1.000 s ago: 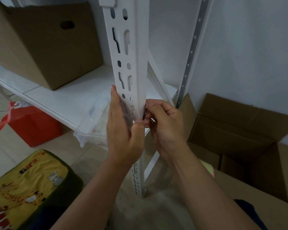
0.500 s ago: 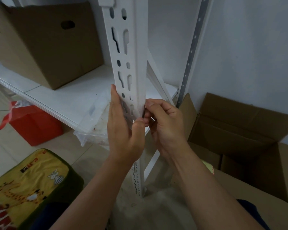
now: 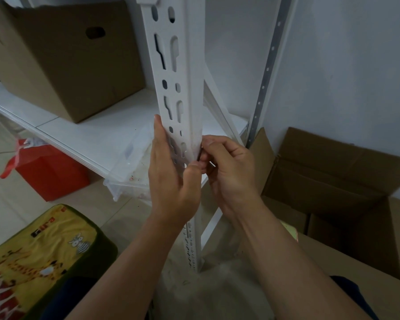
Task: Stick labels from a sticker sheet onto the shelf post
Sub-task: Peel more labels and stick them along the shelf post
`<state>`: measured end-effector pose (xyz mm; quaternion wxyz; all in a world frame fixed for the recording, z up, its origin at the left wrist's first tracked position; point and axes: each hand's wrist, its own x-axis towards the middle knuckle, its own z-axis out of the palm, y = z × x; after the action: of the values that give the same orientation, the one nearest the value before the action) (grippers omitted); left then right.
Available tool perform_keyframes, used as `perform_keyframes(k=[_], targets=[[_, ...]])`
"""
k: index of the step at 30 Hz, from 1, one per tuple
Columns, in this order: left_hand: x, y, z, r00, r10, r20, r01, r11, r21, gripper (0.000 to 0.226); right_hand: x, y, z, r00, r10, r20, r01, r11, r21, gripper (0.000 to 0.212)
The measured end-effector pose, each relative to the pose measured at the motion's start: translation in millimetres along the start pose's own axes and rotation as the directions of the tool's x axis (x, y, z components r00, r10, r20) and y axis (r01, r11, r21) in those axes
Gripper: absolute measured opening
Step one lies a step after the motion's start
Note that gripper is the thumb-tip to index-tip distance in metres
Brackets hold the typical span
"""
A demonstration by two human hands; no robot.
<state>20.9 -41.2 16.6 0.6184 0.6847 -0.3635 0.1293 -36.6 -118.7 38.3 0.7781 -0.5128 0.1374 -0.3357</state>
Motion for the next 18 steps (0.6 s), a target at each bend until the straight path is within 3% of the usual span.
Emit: perform_keyframes(k=[5,12,18], targets=[[-0.6,-0.8,-1.6,1.000,-0.013,0.010,0.013,1.000,0.002,0.088,-4.2,1.8,-1.5,0.999,0.027,0.021,-0.028,0.998,0.062,0.016],[-1.3,3.7,-0.3,1.000,-0.012,-0.014,0.012,1.000,0.007,0.087,-3.0,2.1,-0.7,1.000,0.002,-0.020,-0.002,1.000,-0.021,0.021],[-0.9,-1.7,-2.0,1.000,-0.017,0.012,0.017,1.000,0.005,0.087,-2.3,0.7,0.5,0.998,0.060,-0.008,-0.060,0.996,0.068,0.019]])
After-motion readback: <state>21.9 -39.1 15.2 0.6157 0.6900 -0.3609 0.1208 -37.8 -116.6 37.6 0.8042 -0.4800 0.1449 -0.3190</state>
